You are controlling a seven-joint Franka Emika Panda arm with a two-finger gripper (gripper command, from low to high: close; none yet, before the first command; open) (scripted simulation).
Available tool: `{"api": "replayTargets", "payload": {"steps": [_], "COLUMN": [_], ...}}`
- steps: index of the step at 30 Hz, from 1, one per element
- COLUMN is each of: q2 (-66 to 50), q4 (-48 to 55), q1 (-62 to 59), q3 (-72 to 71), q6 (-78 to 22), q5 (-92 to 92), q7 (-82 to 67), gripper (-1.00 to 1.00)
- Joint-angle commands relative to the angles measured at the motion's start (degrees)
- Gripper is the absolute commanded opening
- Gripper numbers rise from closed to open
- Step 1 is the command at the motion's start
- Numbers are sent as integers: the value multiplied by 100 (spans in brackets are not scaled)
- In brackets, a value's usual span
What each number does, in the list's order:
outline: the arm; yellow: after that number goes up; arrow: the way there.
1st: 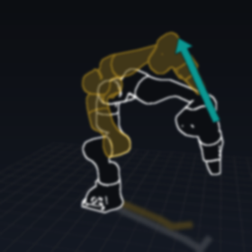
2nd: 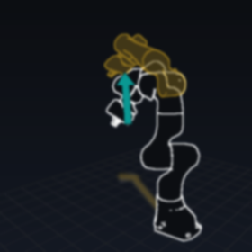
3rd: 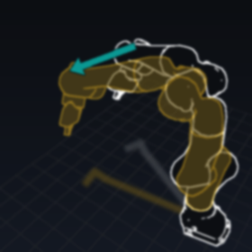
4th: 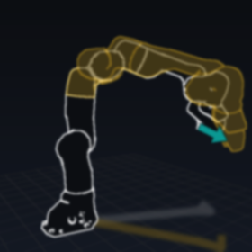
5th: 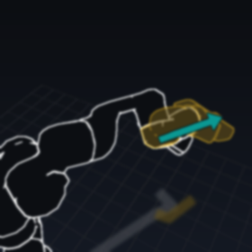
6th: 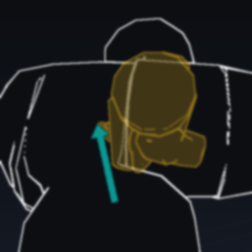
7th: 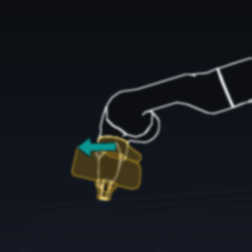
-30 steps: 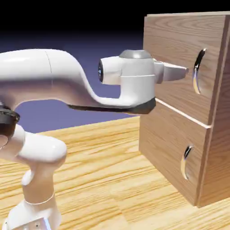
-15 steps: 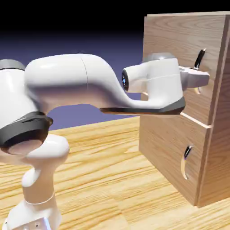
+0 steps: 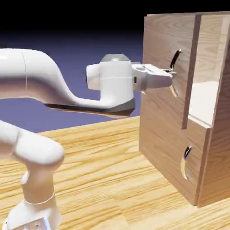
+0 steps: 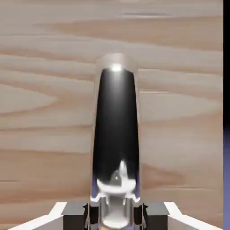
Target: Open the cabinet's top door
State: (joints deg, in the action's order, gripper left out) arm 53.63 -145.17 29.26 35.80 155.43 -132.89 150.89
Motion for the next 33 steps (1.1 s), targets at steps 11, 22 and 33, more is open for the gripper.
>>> {"api": "replayTargets", "payload": {"steps": [11,22,33], "q2": [1383,2292,1959], "q4": [-1508,-1988,-1304], "q1": [-1346,-1296,-1321], "q3": [-2234,-4480,-6763], "q6": [-1357,-3200,-5236], "q5": [2627,5251,7369], "q7": [-1058,-1748,-1789], "gripper": [-100,-100,-100]}}
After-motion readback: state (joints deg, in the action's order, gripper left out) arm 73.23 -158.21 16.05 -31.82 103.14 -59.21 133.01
